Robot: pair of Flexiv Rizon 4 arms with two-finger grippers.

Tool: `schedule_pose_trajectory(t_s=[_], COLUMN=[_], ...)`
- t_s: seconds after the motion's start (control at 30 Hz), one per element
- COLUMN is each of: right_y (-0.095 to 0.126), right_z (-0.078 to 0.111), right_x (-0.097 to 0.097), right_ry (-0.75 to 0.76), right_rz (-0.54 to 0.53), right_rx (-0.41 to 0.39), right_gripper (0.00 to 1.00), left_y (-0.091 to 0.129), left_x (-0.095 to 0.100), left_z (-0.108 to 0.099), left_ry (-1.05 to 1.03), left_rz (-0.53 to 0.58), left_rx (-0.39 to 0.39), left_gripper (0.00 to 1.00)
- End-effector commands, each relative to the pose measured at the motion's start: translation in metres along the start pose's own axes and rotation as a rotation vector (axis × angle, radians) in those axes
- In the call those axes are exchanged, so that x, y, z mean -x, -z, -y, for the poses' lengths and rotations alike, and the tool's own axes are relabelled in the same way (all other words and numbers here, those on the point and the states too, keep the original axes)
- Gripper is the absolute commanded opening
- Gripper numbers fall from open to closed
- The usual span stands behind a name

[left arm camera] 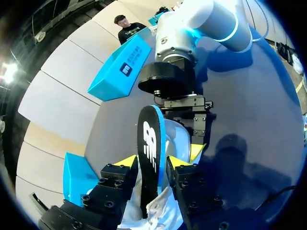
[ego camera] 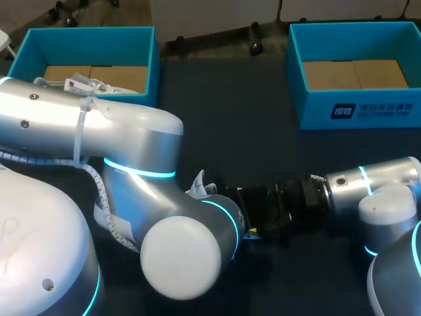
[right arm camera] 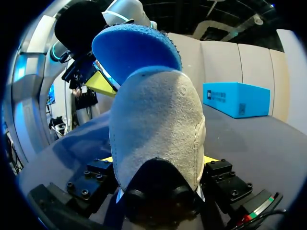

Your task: Take the shoe out of the shoebox, open the shoe tongue, remove and reinsert the insole, then place the shoe into the shoebox

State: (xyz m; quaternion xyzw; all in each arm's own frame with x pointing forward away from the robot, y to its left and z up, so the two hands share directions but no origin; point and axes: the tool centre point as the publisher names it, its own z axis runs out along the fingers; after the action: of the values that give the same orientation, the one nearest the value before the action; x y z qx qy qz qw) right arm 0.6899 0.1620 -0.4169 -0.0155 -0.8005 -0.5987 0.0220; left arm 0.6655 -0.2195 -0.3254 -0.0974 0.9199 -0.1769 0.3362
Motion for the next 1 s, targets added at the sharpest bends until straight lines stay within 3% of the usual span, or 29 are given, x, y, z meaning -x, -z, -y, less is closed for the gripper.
schedule_pose_trajectory(t_s=[0.03,0.47,0.57,0.7,1.0], right_y=[-0.001,-0.001,-0.001,-0.001,-0.001], right_z=[0.001,0.001,0.001,0.001,0.001], right_x=[-0.001,-0.001,-0.001,-0.001,-0.001], right_ry=[0.0,0.0,0.0,0.0,0.0], right_rz=[0.001,0.001,0.001,0.001,0.001], right_rx=[-0.003,-0.003,-0.003,-0.003,-0.003], right_gripper=[0.0,0.0,0.0,0.0,0.0], left_y=[-0.006,-0.017,-0.019,-0.027,-0.019], left_x=[-0.003,-0.002,-0.002,0.002,0.013], left_z=[0.002,-0.013,-0.015,-0.013,-0.001], left_ry=[-0.003,-0.013,-0.02,-0.024,0.02], left_rz=[0.009,-0.007,-0.002,-0.006,-0.11], left_rx=[0.015,0.024,0.018,0.019,-0.013], left_gripper=[0.38,0.31,0.22,0.0,0.0])
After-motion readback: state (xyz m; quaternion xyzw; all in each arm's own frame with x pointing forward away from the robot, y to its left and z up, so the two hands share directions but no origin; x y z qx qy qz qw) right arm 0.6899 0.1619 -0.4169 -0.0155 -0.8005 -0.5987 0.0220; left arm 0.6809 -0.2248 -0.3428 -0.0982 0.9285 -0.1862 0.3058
